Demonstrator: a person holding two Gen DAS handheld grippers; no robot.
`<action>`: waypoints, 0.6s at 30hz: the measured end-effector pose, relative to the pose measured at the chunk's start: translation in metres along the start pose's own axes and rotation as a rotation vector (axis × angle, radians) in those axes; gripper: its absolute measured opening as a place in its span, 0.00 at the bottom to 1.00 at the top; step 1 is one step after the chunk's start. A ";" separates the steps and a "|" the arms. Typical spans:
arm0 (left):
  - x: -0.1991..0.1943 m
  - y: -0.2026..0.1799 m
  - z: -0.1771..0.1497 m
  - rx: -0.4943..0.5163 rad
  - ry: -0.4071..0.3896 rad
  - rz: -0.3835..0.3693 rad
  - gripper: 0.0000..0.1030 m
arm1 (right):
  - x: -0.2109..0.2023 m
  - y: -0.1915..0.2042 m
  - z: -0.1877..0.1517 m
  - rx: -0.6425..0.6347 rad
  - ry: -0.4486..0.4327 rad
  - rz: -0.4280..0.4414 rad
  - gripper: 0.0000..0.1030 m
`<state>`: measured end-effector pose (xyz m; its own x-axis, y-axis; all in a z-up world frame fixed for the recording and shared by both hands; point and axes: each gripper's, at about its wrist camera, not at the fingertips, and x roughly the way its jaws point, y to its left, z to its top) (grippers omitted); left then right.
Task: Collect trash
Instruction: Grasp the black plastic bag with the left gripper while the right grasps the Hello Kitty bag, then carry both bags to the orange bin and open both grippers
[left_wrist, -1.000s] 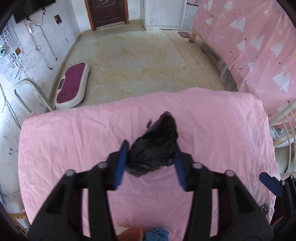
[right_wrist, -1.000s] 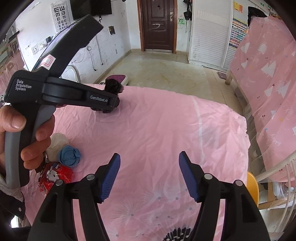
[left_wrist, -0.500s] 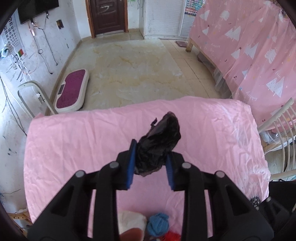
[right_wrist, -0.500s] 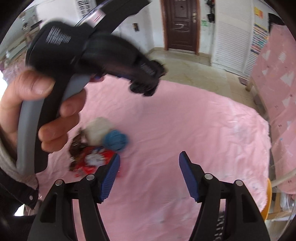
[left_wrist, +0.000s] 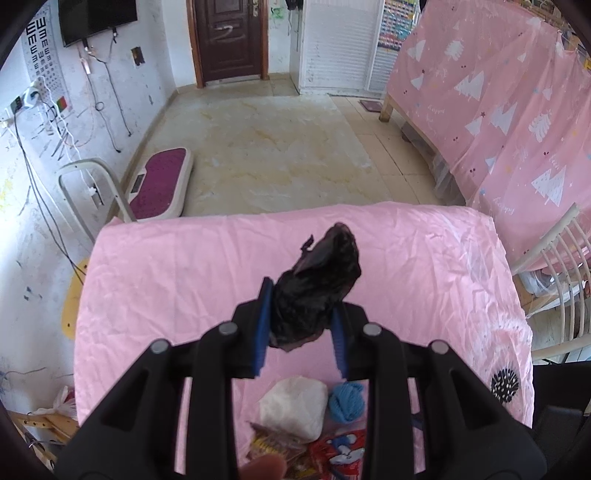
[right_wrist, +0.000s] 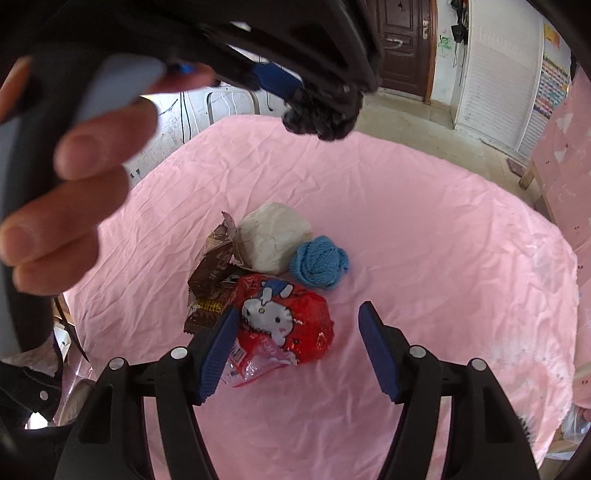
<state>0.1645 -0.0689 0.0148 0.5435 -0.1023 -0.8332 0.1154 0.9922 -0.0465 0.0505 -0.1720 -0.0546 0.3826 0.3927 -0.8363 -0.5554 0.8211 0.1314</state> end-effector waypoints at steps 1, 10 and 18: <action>-0.001 0.000 -0.001 0.002 -0.003 -0.001 0.26 | 0.002 0.001 0.000 0.004 0.003 0.011 0.53; -0.008 -0.009 -0.005 0.016 -0.021 -0.005 0.26 | 0.005 -0.012 -0.004 0.014 0.007 0.071 0.27; -0.014 -0.031 -0.007 0.044 -0.027 -0.007 0.26 | -0.036 -0.036 -0.010 0.056 -0.074 0.010 0.27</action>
<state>0.1469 -0.0977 0.0242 0.5642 -0.1121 -0.8180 0.1556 0.9874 -0.0280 0.0493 -0.2199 -0.0348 0.4321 0.4287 -0.7935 -0.5180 0.8382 0.1708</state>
